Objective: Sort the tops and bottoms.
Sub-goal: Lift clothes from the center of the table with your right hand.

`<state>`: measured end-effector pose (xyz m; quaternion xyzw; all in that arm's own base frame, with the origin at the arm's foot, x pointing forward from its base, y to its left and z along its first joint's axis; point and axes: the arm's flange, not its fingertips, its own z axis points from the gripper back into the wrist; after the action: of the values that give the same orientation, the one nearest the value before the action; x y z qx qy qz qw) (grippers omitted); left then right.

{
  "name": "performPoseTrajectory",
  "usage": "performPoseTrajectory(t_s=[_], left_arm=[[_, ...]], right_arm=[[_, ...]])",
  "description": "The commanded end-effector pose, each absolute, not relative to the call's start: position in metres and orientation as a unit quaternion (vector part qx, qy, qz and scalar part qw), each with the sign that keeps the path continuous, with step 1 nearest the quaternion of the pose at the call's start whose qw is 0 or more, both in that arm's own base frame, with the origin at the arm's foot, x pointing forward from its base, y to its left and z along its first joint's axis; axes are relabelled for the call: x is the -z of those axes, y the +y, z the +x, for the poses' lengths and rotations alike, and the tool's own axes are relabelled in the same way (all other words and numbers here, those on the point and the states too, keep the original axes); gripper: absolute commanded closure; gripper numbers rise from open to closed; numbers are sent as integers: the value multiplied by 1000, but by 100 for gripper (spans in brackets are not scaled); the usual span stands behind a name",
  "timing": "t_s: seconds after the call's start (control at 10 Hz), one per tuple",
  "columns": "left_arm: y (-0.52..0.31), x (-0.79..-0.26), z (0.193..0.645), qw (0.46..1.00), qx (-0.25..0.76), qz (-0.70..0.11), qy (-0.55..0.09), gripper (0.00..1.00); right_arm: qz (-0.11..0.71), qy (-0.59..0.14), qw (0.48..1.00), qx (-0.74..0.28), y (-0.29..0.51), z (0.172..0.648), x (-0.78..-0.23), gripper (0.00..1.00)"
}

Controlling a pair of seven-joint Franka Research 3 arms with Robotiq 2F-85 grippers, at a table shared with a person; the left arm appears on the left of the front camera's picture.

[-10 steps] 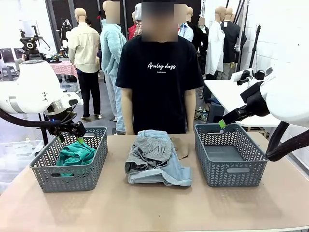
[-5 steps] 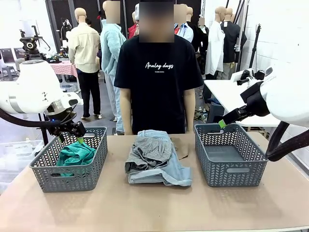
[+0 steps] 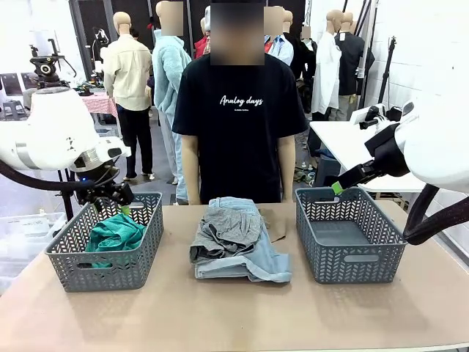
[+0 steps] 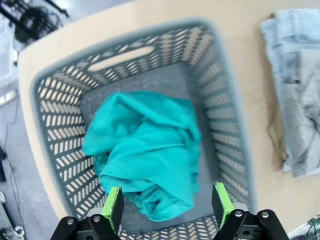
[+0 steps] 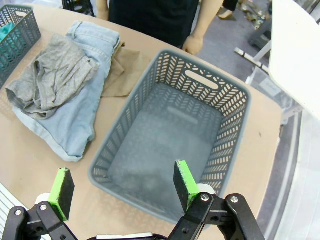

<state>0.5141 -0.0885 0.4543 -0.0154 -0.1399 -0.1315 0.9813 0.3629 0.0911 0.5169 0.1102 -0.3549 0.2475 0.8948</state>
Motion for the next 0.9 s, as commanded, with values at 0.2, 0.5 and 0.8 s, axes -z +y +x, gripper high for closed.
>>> performPoseTrajectory(t_s=[0.2,0.5,0.8], left_arm=[[-173,-525,459,937,299,-32,-178,9],[-219,-554,440,894,411,-46,-172,9],[-206,-555,446,906,380,-48,-178,9]], right_arm=[[117,-356,893,-250,91,365,-515,0],[117,-356,893,-250,91,365,-515,0],[117,-356,893,-250,91,365,-515,0]])
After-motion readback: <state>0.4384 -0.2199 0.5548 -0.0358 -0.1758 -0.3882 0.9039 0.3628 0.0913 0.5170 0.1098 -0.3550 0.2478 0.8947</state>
